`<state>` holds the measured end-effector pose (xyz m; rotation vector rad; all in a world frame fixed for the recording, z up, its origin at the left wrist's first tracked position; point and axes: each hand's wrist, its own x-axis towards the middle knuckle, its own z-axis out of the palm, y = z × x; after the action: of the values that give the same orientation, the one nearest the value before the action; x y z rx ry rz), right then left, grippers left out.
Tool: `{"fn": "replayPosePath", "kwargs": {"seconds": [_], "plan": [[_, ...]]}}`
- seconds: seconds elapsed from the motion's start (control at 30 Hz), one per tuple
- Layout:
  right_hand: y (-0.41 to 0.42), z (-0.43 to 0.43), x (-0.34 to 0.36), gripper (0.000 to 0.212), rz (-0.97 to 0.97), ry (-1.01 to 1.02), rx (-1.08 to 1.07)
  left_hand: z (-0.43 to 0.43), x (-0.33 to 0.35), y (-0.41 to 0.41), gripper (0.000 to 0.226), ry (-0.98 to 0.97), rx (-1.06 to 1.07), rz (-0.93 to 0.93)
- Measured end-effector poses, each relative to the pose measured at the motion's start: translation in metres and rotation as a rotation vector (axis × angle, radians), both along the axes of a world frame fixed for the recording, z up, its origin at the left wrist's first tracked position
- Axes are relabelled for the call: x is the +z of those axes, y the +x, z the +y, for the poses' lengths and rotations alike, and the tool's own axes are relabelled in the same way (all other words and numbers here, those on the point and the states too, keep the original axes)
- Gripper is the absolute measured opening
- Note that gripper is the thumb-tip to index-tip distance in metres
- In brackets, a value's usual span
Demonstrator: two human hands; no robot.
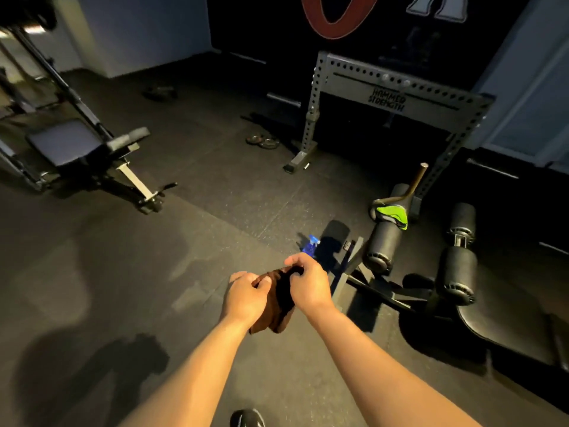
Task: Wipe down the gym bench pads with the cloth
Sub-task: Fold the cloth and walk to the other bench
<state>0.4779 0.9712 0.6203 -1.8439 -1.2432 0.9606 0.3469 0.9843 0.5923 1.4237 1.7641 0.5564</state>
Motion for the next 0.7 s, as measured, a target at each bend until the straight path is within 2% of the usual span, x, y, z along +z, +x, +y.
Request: {"fn": "replayPosePath", "kwargs": {"seconds": [0.2, 0.37, 0.53, 0.7], "plan": [[0.003, 0.131, 0.039, 0.028, 0.075, 0.036, -0.08, 0.143, 0.058, 0.005, 0.031, -0.033, -0.108, -0.042], [-0.007, 0.249, 0.078, 0.024, 0.152, 0.05, -0.126, 0.259, 0.106, -0.013, 0.031, 0.011, -0.092, -0.106], [-0.016, 0.373, 0.101, 0.01, 0.237, 0.072, -0.142, 0.383, 0.136, -0.025, 0.026, 0.04, -0.109, -0.203], [-0.018, 0.507, 0.113, 0.018, 0.242, 0.092, -0.107, 0.532, 0.144, -0.02, 0.025, 0.061, -0.13, -0.306]]}}
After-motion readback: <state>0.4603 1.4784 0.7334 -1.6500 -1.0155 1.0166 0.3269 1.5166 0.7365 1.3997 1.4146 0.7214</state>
